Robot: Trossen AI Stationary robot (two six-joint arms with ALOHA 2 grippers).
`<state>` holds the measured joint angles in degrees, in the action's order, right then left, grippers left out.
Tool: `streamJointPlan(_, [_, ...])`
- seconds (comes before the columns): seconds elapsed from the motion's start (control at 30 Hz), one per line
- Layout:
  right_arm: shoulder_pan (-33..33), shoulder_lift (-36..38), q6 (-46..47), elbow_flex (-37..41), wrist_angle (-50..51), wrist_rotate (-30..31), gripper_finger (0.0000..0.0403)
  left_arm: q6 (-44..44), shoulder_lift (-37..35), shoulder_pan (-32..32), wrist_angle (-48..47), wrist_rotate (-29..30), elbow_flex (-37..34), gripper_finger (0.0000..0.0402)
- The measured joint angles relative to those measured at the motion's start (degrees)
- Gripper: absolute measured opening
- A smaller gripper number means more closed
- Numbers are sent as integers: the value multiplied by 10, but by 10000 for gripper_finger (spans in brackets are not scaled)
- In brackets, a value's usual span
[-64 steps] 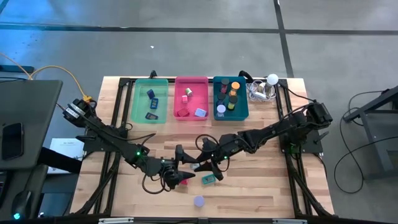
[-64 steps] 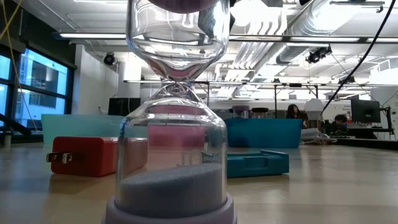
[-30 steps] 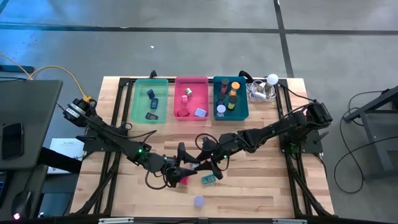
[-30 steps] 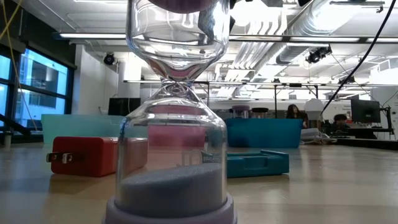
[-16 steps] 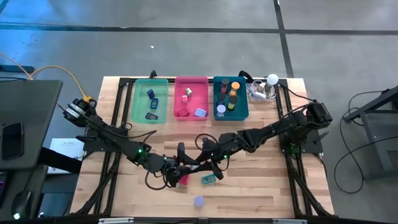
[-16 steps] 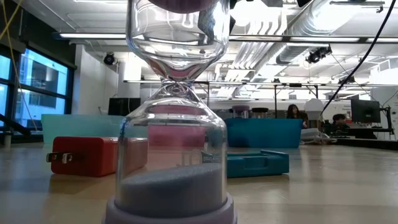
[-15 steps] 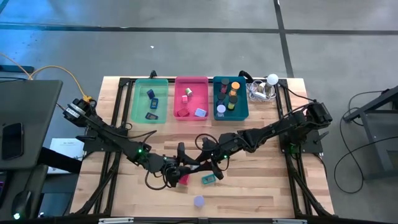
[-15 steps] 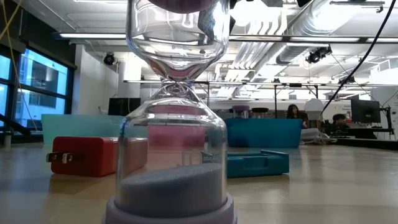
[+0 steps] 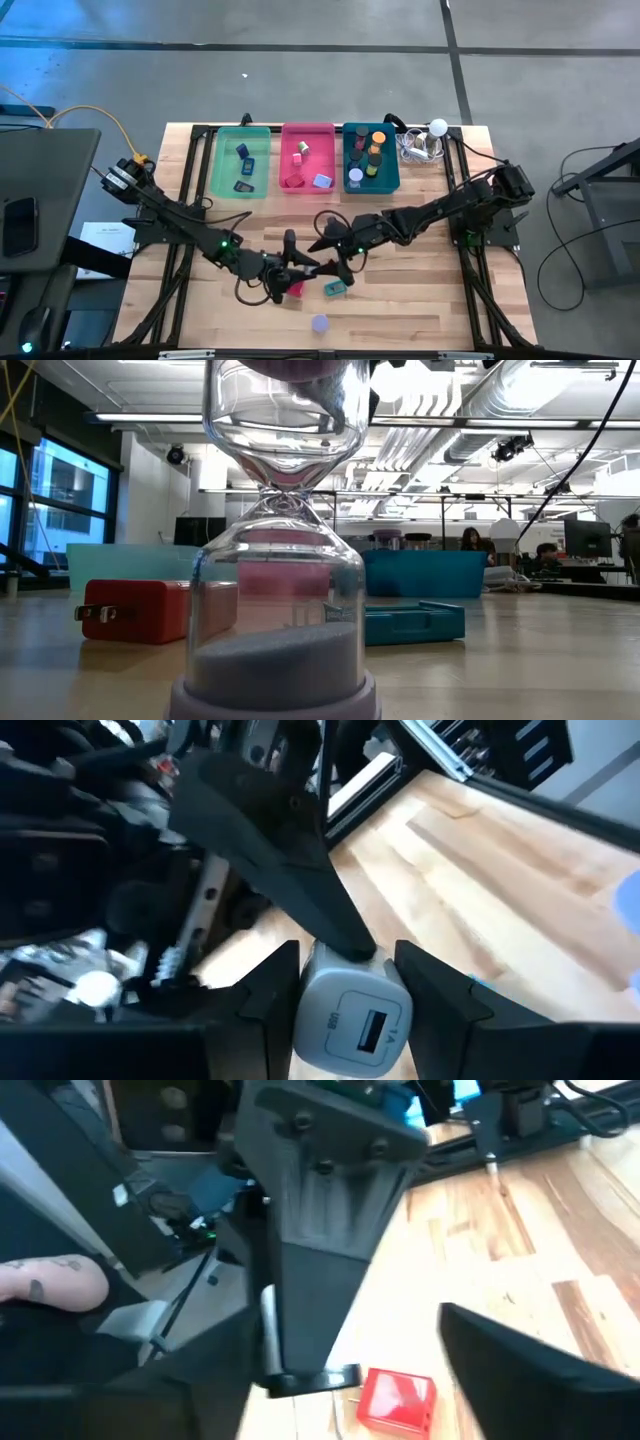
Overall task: Pick & Place Office items
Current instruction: Put the white charger adapter into the red bin
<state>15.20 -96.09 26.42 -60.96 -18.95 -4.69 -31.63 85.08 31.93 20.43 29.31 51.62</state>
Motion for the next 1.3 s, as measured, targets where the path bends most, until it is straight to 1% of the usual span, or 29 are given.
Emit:
streamJointPlan(0.07, [0, 1, 0, 0, 2, 2, 336, 26, 0, 2, -9, 0, 0, 135])
streamJointPlan(0.13, [0, 3, 3, 0, 3, 5, 371, 44, 0, 2, -19, -1, 0, 135])
streamJointPlan(0.17, [0, 6, 3, 0, 8, 6, 384, 55, 0, 2, -24, -1, 0, 135])
streamJointPlan(0.23, [0, 14, -3, 0, 24, 15, 392, 83, 0, 2, -31, 5, 0, 135])
streamJointPlan(0.3, [0, 23, -22, 0, 48, 38, 386, 118, 0, 2, -38, 21, 0, 135])
streamJointPlan(0.43, [4, 49, -37, 0, 135, 127, 362, 179, -13, 2, -89, 28, 0, 135])
streamJointPlan(0.5, [7, 62, -34, 0, 181, 161, 352, 218, -26, 2, -119, 28, 0, 135])
streamJointPlan(0.6, [13, 77, -7, 0, 234, 181, 340, 269, -51, -6, -168, 23, 0, 135])
streamJointPlan(0.8, [30, 102, 83, 0, 322, 184, 321, 350, -118, -48, -267, 14, -1, 135])
streamJointPlan(0.93, [49, 106, 122, 0, 365, 219, 310, 382, -159, -111, -312, -57, -1, 135])
streamJointPlan(1.03, [64, 106, 136, 0, 384, 258, 302, 401, -175, -174, -329, -106, -1, 135])
streamJointPlan(1.2, [81, 106, 143, 0, 384, 329, 293, 408, -174, -292, -331, -223, -1, 135])
streamJointPlan(1.3, [91, 106, 143, 0, 385, 367, 290, 409, -166, -351, -332, -290, -1, 135])
